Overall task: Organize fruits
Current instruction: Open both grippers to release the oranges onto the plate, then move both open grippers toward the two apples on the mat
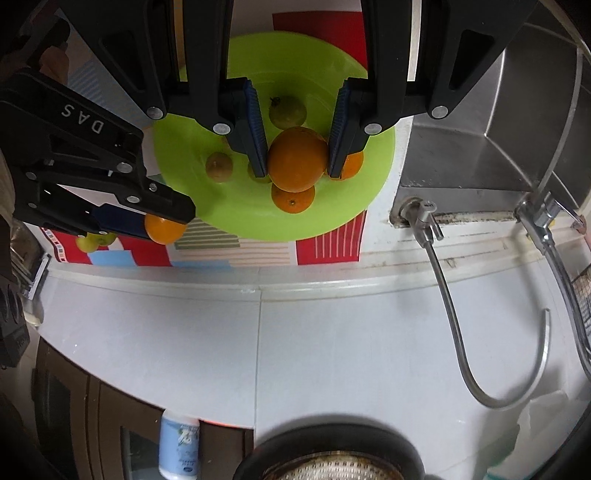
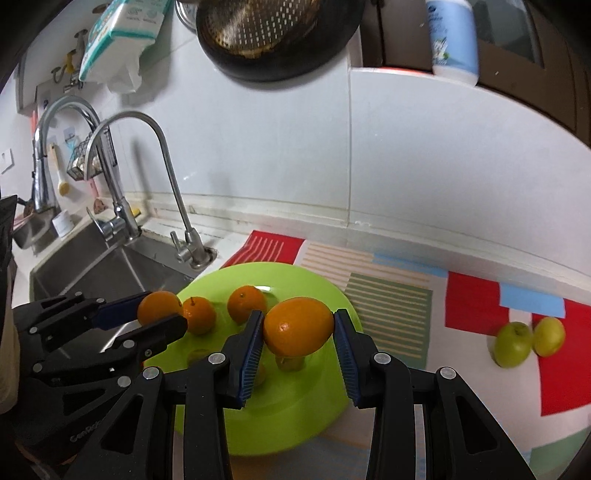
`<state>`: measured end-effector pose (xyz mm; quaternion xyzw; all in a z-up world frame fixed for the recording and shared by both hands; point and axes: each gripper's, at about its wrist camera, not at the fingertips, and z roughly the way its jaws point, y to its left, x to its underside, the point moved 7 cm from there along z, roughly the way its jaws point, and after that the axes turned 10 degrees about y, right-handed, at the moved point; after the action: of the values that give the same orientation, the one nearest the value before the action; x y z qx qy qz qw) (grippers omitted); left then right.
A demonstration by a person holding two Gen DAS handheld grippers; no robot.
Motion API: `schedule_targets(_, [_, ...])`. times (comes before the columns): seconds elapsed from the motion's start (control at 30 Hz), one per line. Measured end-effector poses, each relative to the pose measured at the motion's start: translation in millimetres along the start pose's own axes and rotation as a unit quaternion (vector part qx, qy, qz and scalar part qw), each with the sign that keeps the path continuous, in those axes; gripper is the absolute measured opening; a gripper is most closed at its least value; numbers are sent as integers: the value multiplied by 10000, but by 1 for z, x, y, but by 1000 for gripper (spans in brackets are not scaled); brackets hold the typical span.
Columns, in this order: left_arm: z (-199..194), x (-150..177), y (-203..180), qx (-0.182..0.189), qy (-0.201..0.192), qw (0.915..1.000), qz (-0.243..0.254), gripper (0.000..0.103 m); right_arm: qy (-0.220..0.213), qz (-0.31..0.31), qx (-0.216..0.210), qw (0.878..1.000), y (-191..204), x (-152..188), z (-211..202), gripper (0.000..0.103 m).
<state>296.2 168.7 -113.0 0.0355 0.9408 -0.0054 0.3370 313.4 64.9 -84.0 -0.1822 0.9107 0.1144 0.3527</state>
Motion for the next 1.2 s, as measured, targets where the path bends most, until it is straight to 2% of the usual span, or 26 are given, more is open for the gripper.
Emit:
schedule_targets(0.37, [24,-3,1,14,173,9998,10,33,196,-34,-157,9997,-5,-7,41,39])
schedule_targets(0.47, [21,-5,2,-34,99,9999,7,42,221,-28,-212,9995,-4,-8,46,39])
schedule_targets(0.53, [18,-5,3,-79,61,10000,-2,43,221,-36,-156,9996,-5,-8,45,44])
schedule_targets(0.87, [-11,-1,7,-231,-112,9995,-178,52,86,63,42,9999,-7,3,13,46])
schedule_targets(0.93, [-18,0,6,-250,-164,9994,-183,54,37,128,75,9999,-8,6,2,52])
schedule_targets(1.07, [-33,2,4,-296,-278,9990,-195,59,-72,215,163,9996,-10,11,-18,53])
schedule_targets(1.2, [-49,4,0,-303,-382,9986,-217,66,-180,306,285,9990,-13,16,-39,61])
